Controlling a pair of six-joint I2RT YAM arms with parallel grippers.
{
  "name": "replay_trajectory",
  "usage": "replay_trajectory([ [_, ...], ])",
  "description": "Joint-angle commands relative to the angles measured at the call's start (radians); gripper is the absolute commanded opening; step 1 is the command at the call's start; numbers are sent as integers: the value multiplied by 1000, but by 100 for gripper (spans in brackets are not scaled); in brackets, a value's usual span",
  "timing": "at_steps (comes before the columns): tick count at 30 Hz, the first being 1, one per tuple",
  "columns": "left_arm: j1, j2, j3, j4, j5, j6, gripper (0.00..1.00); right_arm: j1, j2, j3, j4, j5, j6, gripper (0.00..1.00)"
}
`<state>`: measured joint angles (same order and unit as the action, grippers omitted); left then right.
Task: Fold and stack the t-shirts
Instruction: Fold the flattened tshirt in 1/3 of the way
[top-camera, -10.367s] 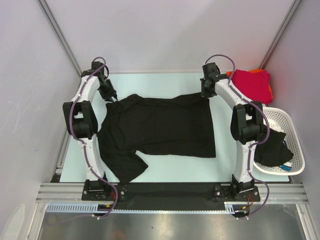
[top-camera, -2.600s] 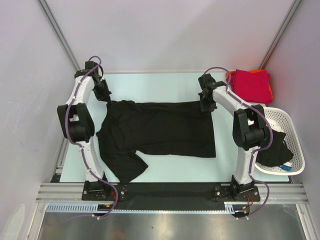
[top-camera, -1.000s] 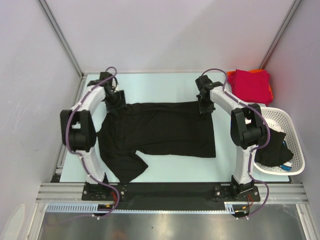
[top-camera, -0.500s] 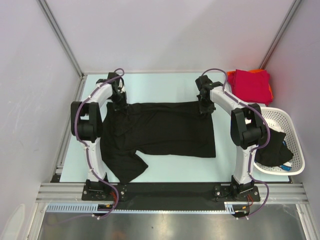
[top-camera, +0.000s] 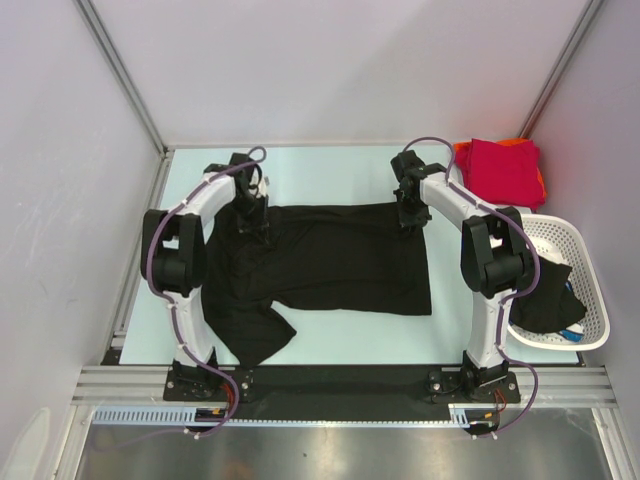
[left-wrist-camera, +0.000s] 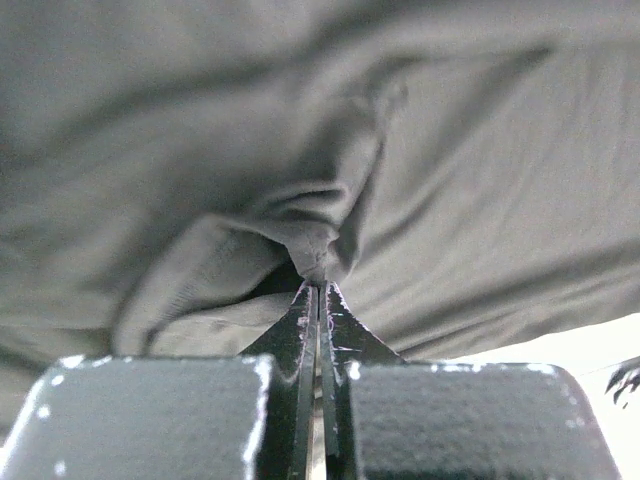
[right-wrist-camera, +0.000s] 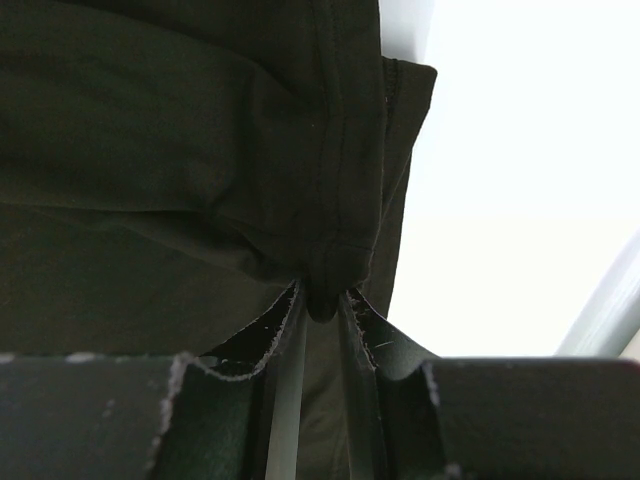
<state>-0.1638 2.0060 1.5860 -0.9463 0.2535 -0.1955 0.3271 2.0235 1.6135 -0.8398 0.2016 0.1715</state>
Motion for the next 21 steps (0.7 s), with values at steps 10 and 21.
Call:
replay_trajectory([
  [10, -71, -111, -86, -121, -54, 62, 51, -6, 26, 60, 4, 5, -12, 16],
  [21, -71, -250, -89, -74, -28, 41, 59, -26, 37, 86, -8, 108, 14, 0],
])
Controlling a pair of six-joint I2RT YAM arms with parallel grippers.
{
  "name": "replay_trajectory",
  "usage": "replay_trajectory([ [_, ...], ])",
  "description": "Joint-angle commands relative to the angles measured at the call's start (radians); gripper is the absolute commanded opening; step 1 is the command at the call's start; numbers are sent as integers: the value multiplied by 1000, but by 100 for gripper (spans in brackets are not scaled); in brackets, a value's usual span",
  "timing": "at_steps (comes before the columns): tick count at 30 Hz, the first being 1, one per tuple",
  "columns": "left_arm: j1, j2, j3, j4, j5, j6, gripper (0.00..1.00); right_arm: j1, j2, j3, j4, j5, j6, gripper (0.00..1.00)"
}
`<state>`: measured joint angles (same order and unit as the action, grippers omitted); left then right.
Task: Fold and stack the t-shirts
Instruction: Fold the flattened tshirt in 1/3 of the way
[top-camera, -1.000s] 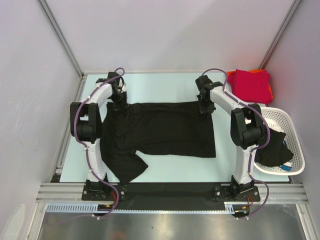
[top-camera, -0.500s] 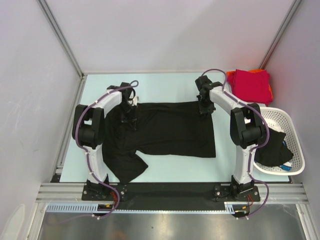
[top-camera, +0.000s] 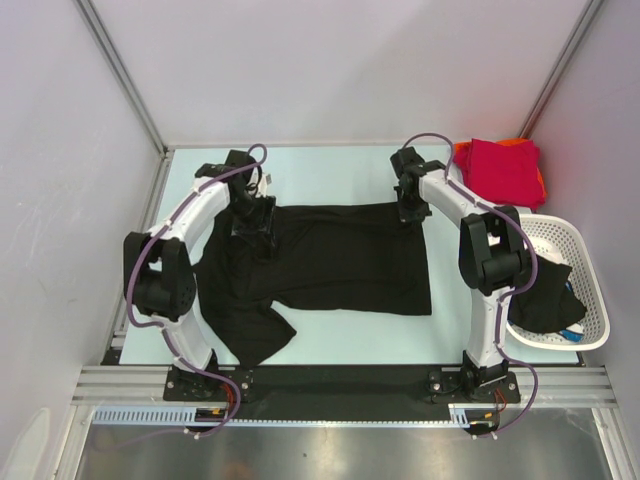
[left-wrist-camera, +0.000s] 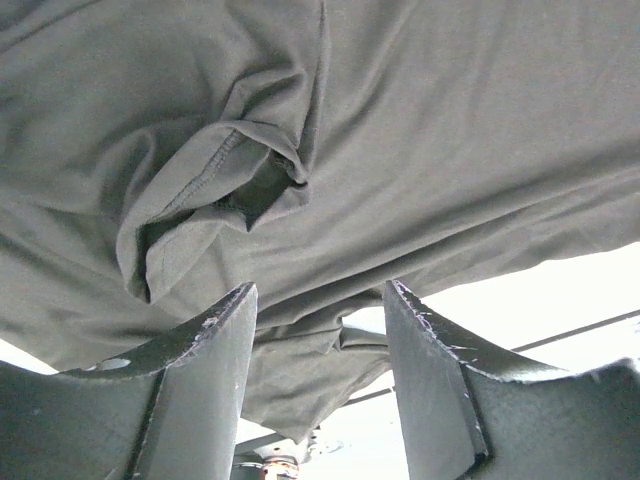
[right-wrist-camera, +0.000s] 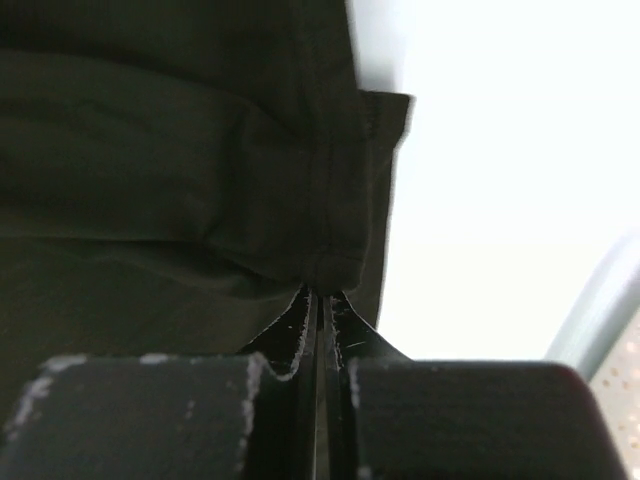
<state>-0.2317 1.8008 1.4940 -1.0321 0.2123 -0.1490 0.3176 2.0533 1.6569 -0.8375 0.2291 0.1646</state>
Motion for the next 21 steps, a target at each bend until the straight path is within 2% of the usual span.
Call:
replay_trajectory([
  [1, -1, -49, -1, 12, 13, -6, 60, -20, 10, 43, -15, 87, 26, 0],
  [8, 0, -54, 46, 26, -91, -35, 60, -48, 42, 26, -83, 130, 73, 0],
  [13, 0, 35, 107, 37, -108, -58, 60, -60, 97, -2, -132, 115, 116, 0],
  [17, 0, 126, 187, 0, -160, -72, 60, -55, 108, -9, -149, 98, 125, 29],
  [19, 3, 167, 242, -28, -204, -78, 60, -49, 72, -17, -134, 128, 124, 39],
  [20, 9, 172, 253, -34, -211, -84, 61, -49, 58, -17, -127, 134, 121, 40],
  [21, 26, 178, 268, -40, -240, -87, 61, -46, 41, -16, -111, 144, 122, 47],
])
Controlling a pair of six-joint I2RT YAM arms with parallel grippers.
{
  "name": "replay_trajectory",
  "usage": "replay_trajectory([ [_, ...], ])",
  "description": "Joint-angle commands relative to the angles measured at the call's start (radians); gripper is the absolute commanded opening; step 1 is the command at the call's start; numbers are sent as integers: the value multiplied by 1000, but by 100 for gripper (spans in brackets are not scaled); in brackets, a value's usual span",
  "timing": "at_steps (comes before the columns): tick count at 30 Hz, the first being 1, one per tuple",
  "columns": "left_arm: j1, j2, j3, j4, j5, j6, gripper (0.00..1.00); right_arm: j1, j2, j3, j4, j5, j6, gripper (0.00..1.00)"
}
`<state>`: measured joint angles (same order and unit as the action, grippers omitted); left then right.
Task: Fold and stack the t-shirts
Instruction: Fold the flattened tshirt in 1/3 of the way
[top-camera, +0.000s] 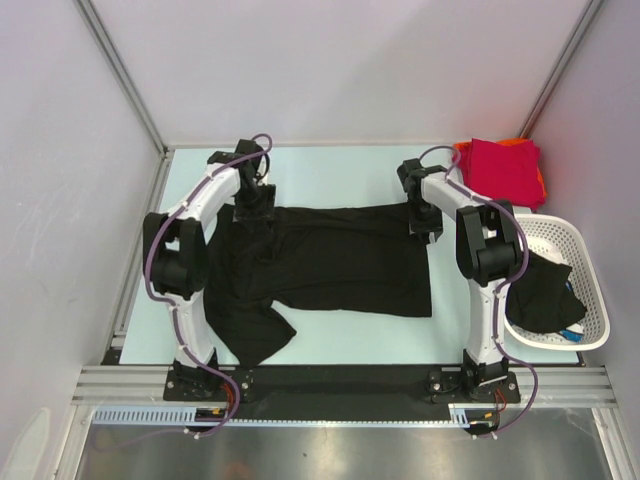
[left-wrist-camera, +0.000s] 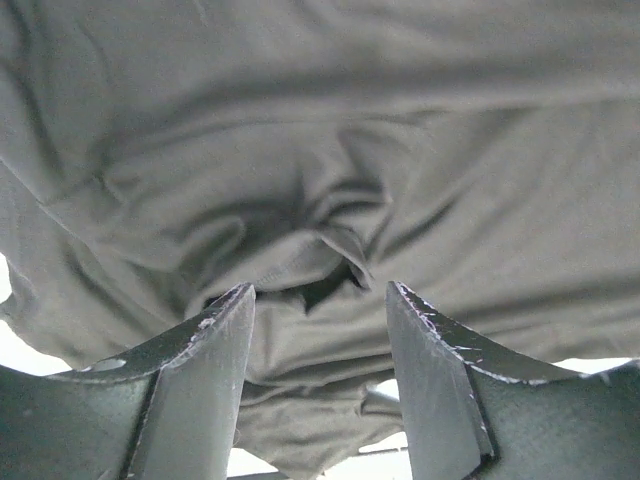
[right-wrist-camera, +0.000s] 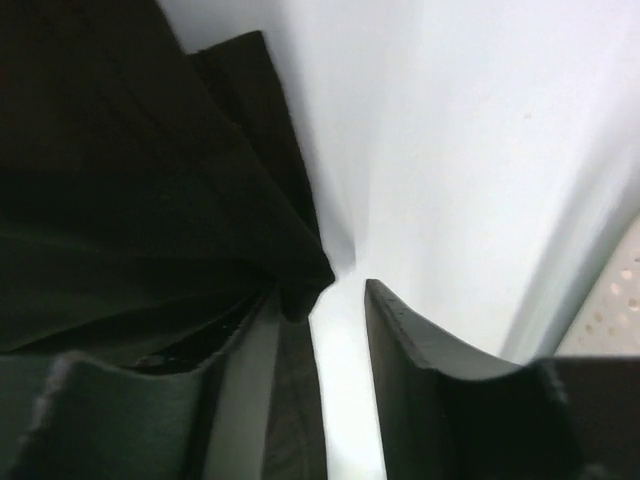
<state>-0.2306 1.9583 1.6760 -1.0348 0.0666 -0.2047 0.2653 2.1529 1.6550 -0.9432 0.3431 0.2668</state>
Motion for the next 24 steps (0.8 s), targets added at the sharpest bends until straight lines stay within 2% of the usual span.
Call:
replay_trajectory([
  [1, 36, 24, 83, -41, -100, -39, 61, 6, -91, -14, 6, 28, 9, 47],
  [8, 198, -15, 16, 2, -28, -82, 58, 14, -192, -9, 87, 34, -23, 49],
  [13, 300, -45, -68, 59, 27, -91, 59, 17, -185, -9, 109, 13, -37, 49],
  [15, 330, -42, -100, 100, 93, -105, 59, 20, -174, -9, 113, 7, -37, 49],
  [18, 341, 8, -95, 123, 148, -111, 58, 29, -168, -9, 130, -13, -41, 49],
  [21, 341, 45, -75, 159, 203, -122, 52, 35, -160, -1, 141, -27, -51, 49],
  [22, 340, 53, -65, 163, 209, -131, 47, 35, -157, 3, 139, -29, -52, 49],
  [24, 340, 86, -29, 163, 206, -134, 46, 37, -151, 17, 135, -32, -57, 49],
])
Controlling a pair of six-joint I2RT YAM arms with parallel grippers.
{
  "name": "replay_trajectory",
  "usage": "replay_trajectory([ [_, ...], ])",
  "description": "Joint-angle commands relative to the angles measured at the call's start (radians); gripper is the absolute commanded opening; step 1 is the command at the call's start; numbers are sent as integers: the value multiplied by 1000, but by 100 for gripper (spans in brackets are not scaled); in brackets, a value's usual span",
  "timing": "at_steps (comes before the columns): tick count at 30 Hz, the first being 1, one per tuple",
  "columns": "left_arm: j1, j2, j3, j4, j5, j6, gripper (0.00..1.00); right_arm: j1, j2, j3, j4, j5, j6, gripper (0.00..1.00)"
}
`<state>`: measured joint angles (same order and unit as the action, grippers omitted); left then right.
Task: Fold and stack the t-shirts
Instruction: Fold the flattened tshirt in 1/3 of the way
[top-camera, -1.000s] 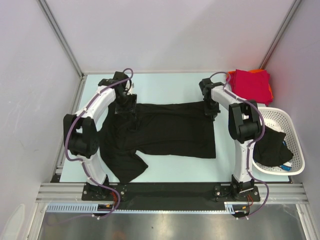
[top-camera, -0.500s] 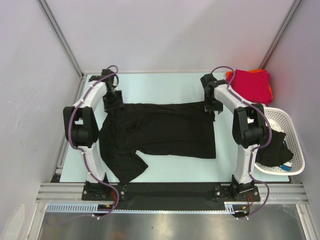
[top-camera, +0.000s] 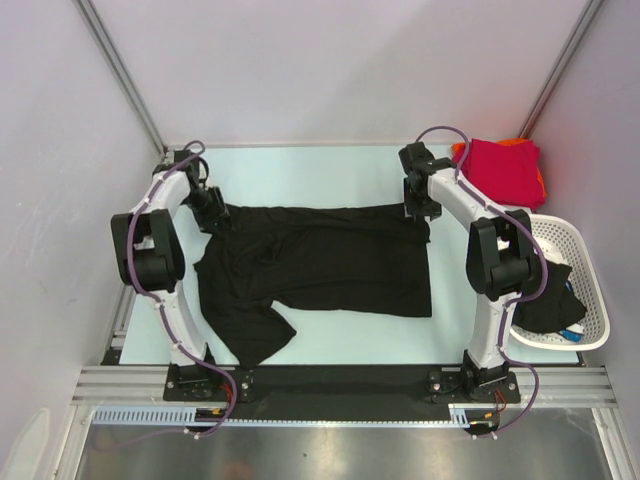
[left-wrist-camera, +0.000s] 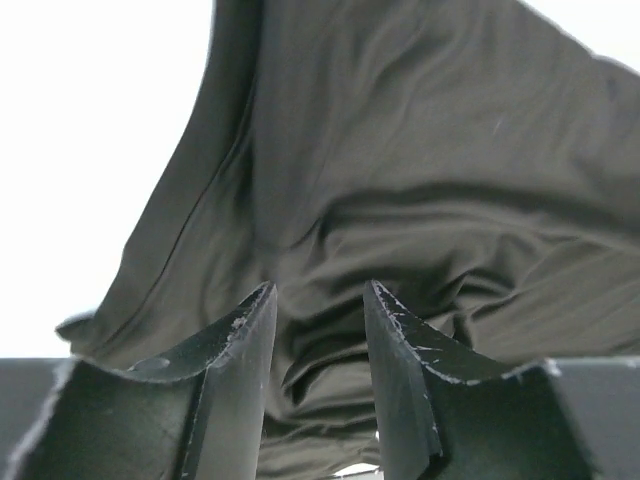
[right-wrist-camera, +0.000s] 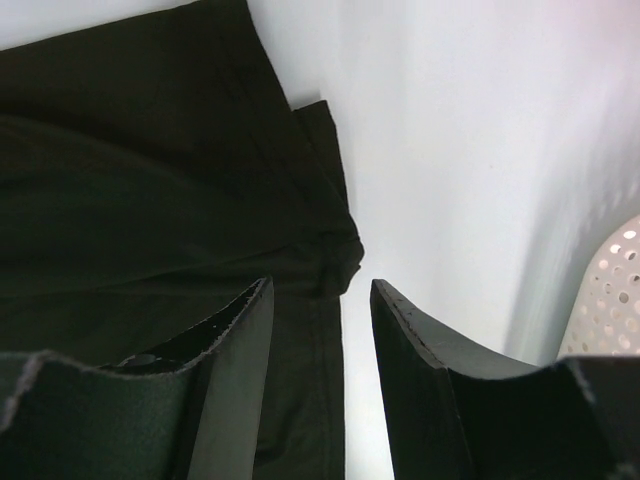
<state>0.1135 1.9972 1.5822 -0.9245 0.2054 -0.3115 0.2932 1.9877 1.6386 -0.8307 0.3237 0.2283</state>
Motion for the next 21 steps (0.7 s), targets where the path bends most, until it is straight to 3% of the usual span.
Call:
replay_trajectory([
  [1, -5, 61, 82, 46, 62, -24, 46, 9, 14, 33, 24, -14, -20, 49],
  [9, -5, 101, 177, 0, 2, -24, 54, 11, 3, 35, 35, -29, -33, 48],
  [21, -5, 111, 156, -71, -46, 9, 52, 12, 40, 53, 25, -48, -32, 48],
])
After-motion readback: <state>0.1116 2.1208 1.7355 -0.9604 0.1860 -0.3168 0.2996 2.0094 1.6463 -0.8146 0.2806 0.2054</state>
